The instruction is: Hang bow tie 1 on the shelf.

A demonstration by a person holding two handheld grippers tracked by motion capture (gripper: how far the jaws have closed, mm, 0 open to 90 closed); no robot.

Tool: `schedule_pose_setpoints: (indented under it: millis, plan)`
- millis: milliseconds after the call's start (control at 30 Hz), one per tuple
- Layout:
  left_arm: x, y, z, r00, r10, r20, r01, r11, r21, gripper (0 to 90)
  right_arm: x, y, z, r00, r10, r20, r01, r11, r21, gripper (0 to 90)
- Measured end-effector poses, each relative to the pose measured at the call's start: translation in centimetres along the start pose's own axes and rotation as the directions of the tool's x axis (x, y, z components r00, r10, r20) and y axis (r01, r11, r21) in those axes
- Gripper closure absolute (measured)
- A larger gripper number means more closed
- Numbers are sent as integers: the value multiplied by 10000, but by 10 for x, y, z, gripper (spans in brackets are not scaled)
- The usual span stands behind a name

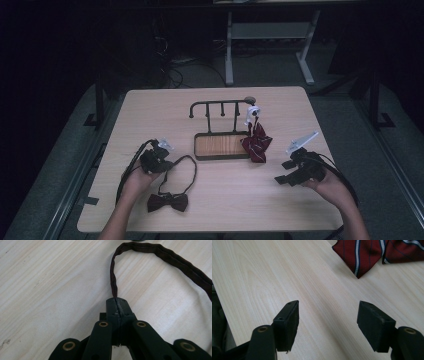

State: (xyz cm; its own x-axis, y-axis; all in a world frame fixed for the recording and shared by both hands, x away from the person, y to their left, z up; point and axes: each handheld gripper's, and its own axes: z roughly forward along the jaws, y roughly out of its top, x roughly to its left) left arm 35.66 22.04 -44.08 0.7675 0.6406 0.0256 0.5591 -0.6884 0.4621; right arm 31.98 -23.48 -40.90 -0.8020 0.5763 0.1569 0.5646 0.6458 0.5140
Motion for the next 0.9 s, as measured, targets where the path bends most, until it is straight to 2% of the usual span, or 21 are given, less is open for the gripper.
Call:
schedule_pose_setpoints:
  millis: [133,300,900]
  plan:
    - [-1,-1,-5,10000,53,52,-53,9999,-155,897,0,-1,0,10000,45,-36,-45,10000,16,339]
    - [-1,-3,-13,9990,-86,445,111,9984,-554,896,-2,-3,1,10000,74,-48,-73,9999,69,338]
    - [-8,3,-36,9961,367,804,-303,9964,-795,899,-7,-6,2,9998,199,42,-200,9996,216,338]
